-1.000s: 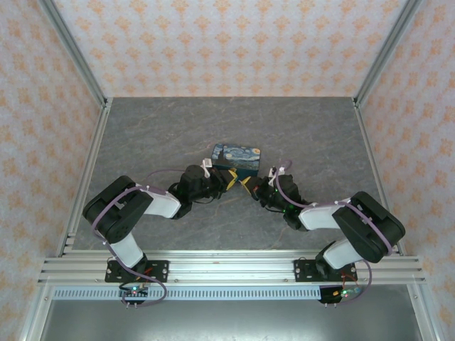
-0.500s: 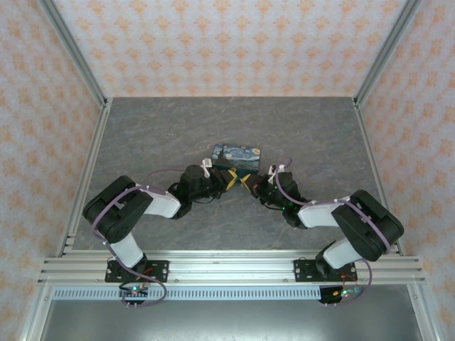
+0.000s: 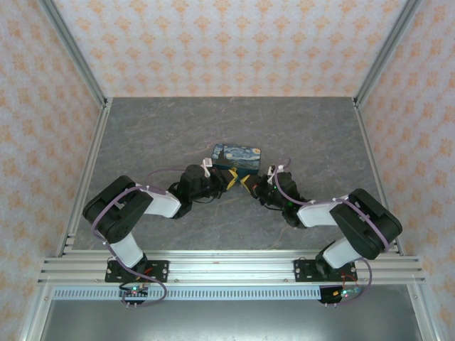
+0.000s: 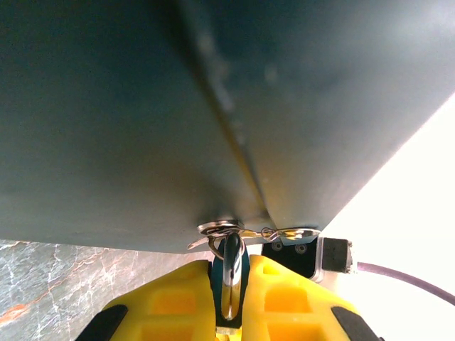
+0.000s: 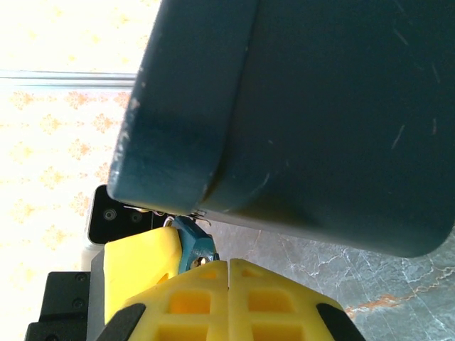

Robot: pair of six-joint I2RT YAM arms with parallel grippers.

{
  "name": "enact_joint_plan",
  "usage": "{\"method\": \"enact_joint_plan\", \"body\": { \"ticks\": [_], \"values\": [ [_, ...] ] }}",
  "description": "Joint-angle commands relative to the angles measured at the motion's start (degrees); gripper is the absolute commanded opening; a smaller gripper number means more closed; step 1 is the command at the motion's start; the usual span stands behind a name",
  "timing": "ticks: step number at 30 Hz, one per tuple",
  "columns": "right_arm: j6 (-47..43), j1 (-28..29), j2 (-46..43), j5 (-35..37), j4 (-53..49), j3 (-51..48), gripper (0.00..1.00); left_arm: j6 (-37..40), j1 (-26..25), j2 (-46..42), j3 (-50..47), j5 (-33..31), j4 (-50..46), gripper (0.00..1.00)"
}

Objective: Unlock a padlock with a key

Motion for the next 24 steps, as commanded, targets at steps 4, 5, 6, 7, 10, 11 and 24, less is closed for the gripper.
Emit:
{"method": "enact_joint_plan", "body": {
  "ticks": [4,5,6,7,10,11,24],
  "values": [
    [-0.79,-0.16,0.05,-0.67,1.04,1.97,0.00,0.06,-0.37,0.27,1.70,1.34,1.78,0.00],
    [-0.90,-0.24,-0.15,-0.60,0.89,2.02,0.00,0.08,-0.45,0.35,1.70,1.32,1.85,0.00],
    [-0.90,-0.24,-0.22,-0.53,0.80,1.99,0.00,0.08,-0.46,0.50,1.63,1.32,1.79,0.00],
    [-0.94,-0.23,-0.47,-0.51,0.55,1.98,0.00,0.08,-0.46,0.70,1.61,1.33,1.86,0.00],
    [-1.66,-0.34,-1.45,-0.33,-0.88,1.91,0.00,0.03,-0.55,0.92,1.52,1.26,2.03,0.00],
    [-1.86,-0.52,-1.93,-0.29,-1.34,1.76,0.00,0.08,-0.55,0.96,1.43,1.23,2.01,0.00],
    [-3.37,-2.62,-5.69,-1.28,-5.65,0.84,0.00,-0.01,-0.55,1.28,1.44,0.99,2.04,0.00]
  ]
}}
